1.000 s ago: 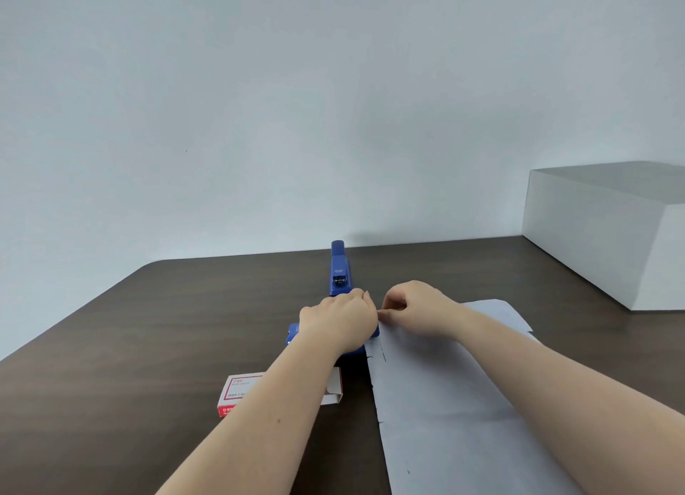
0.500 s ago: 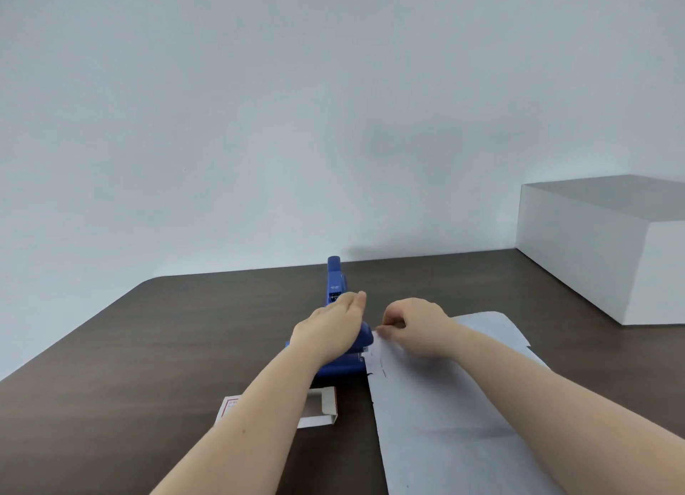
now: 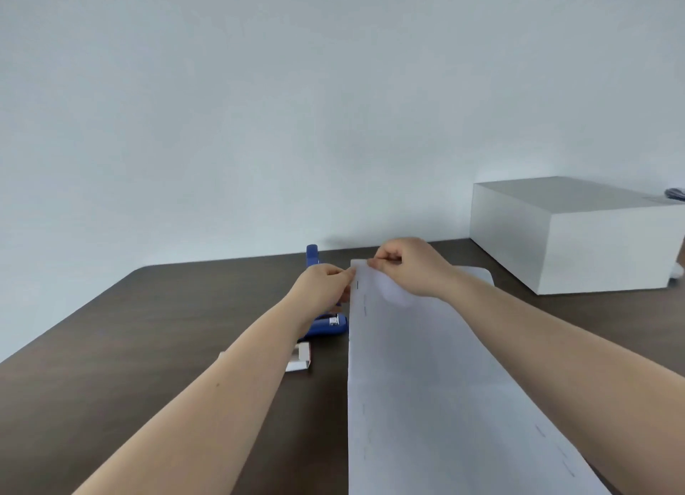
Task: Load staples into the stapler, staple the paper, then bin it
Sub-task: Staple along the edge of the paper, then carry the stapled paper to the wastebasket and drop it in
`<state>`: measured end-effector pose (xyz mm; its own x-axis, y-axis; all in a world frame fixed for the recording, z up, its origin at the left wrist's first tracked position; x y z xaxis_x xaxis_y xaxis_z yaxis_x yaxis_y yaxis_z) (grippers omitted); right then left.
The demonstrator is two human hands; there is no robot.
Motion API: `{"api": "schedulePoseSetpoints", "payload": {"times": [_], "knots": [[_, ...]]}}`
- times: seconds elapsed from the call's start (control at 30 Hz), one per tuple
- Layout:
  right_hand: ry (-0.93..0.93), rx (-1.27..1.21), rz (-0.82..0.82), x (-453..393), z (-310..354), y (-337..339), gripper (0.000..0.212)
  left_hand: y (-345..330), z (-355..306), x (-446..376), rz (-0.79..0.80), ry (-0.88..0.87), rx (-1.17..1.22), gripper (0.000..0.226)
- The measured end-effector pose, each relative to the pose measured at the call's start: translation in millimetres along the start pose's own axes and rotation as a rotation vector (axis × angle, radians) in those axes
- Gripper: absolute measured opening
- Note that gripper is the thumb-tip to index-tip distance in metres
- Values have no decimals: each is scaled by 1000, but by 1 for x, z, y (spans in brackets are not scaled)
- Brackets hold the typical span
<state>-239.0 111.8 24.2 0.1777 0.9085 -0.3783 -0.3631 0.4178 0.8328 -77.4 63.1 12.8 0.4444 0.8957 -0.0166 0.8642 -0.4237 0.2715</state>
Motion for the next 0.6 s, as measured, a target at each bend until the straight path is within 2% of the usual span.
{"api": "schedulePoseSetpoints", "payload": {"times": [0.17, 0.43, 0.53, 0.6], "knots": [[8, -1, 3, 26, 12, 15, 25, 1, -2, 34, 47, -27, -25, 19], [3, -4, -4, 56, 25, 23, 18, 1, -11, 72, 40, -20, 16, 19], [-26, 187, -82, 69, 30, 31, 30, 1, -16, 86, -10, -45, 31, 20], [-71, 222, -112, 84, 41, 36, 38, 1, -22, 97, -63, -84, 64, 20]]}}
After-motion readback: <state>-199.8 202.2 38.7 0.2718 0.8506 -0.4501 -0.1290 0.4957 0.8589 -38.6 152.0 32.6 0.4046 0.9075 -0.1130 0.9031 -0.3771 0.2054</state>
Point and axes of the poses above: each hand's wrist, its own x-axis away from the middle knuckle, its own y-axis out of the back of the hand, z = x × y, the point moved 1 cm from there along -x, towards the middle knuckle, and after that the axes turned 10 degrees about x, right-handed, at the moved point
